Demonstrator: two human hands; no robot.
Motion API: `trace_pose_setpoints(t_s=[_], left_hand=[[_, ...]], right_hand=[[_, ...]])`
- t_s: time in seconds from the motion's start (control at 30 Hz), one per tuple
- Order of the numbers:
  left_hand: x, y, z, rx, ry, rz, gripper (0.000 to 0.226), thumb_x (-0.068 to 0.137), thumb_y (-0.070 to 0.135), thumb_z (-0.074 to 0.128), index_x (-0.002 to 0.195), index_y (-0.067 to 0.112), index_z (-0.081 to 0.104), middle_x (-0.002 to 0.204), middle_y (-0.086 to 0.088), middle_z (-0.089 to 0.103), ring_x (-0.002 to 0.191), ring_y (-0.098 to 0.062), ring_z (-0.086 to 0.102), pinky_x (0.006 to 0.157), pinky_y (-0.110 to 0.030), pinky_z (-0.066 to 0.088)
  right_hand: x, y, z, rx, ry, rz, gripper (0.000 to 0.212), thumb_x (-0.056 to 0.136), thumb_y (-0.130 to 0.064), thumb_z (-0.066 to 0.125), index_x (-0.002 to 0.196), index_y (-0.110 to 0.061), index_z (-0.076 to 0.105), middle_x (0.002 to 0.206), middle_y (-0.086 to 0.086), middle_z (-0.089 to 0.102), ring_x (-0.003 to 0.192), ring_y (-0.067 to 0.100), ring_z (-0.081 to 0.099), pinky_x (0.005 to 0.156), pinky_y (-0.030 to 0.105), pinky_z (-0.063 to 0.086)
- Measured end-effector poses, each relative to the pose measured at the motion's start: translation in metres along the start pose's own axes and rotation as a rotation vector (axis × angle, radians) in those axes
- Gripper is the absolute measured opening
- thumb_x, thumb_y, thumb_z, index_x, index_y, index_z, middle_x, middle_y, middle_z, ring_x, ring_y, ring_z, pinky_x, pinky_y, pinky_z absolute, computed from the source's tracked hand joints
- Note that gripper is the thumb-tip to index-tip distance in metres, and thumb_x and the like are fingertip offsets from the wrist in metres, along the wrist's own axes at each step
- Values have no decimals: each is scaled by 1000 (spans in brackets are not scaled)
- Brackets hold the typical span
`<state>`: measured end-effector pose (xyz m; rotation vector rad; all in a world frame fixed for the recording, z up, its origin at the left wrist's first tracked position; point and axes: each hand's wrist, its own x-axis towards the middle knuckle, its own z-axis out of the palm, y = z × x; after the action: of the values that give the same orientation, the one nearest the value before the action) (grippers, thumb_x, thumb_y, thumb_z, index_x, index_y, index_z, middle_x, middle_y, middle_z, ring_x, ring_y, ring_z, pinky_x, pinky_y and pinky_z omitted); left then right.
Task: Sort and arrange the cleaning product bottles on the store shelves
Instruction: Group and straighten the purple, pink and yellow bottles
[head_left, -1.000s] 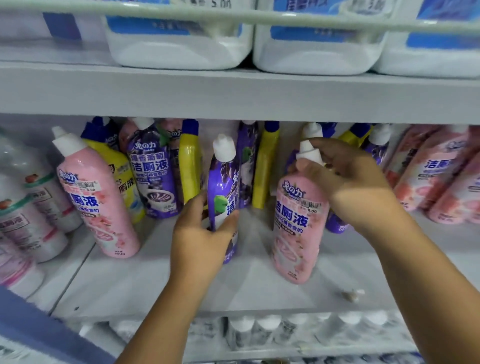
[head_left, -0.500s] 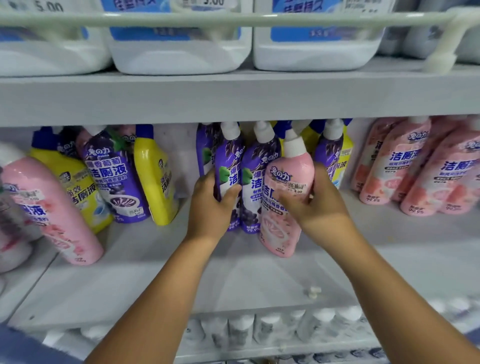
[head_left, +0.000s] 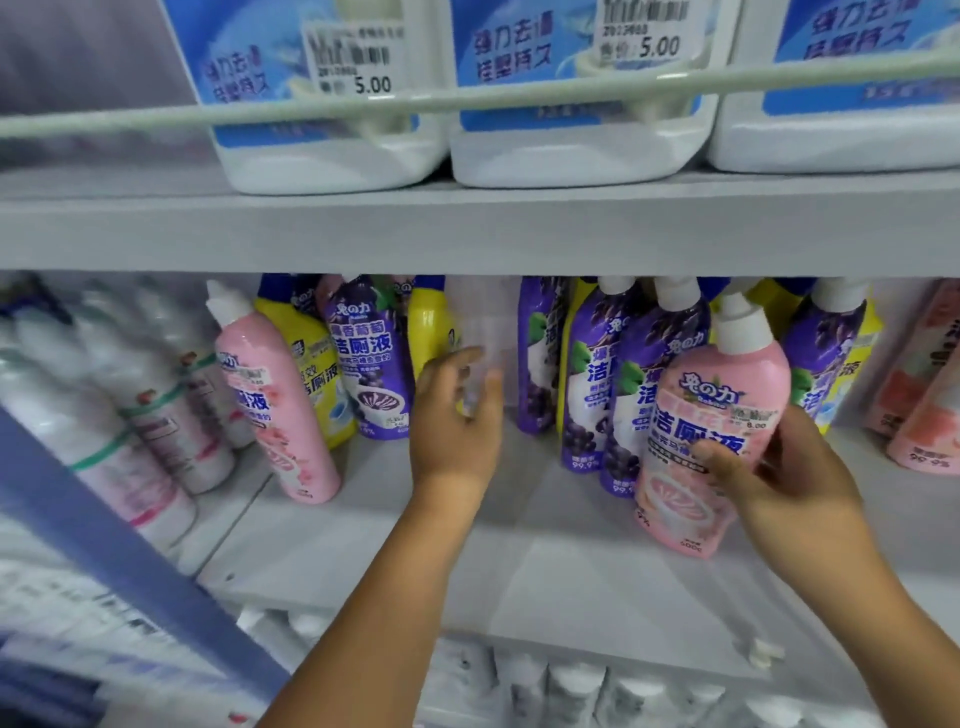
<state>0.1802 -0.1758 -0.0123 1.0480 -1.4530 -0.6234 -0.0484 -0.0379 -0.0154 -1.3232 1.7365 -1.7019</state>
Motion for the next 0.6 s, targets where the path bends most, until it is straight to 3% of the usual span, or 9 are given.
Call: trace_pose_setpoints(t_s=[0.1, 0.2, 0.3, 0.37, 0.47, 0.6], left_hand=[[25, -5, -38, 0, 238, 13, 25, 87, 41, 58, 109, 33, 65, 115, -1, 66, 105, -19, 65, 90, -39, 56], [51, -5, -57, 51, 288, 75, 24, 90, 28, 59, 113, 23, 64, 115, -3, 68, 106, -23, 65, 93, -45, 54], [76, -9, -63, 188, 314, 197, 36, 92, 18, 64, 127, 9, 60, 126, -11, 63, 118, -24, 58, 107, -27, 43], [98, -17, -65, 260, 259, 163, 47, 90, 23, 66, 132, 6, 54, 128, -14, 60, 121, -25, 54, 110, -24, 38], [120, -25, -69, 295, 116, 14, 74, 81, 38, 71, 144, 10, 45, 136, -15, 57, 128, -33, 53, 109, -42, 43], [121, -31, -75, 465, 67, 19, 72, 80, 49, 76, 136, 11, 51, 135, -19, 50, 123, -37, 51, 103, -38, 42]], right_hand=[[1, -2, 4, 54, -23, 18, 32, 88, -3, 73, 112, -22, 64, 99, -20, 76, 89, -1, 72, 71, 12, 57], [-2, -7, 15, 127, -38, 14, 32, 87, -2, 72, 109, -26, 66, 102, -16, 77, 92, 4, 73, 78, 20, 60], [-7, -12, 25, 156, -53, -5, 34, 79, -21, 72, 112, -24, 65, 109, -13, 77, 101, 8, 72, 86, 24, 59], [-10, -14, 29, 149, -58, -3, 41, 74, -33, 74, 113, -25, 65, 112, -8, 76, 104, 13, 72, 89, 33, 58], [-12, -15, 33, 154, -66, -2, 41, 75, -35, 74, 114, -27, 65, 113, -5, 76, 105, 14, 72, 90, 39, 58], [-14, -17, 39, 172, -73, 0, 34, 80, -25, 70, 114, -27, 65, 114, -7, 76, 105, 11, 72, 88, 29, 59]])
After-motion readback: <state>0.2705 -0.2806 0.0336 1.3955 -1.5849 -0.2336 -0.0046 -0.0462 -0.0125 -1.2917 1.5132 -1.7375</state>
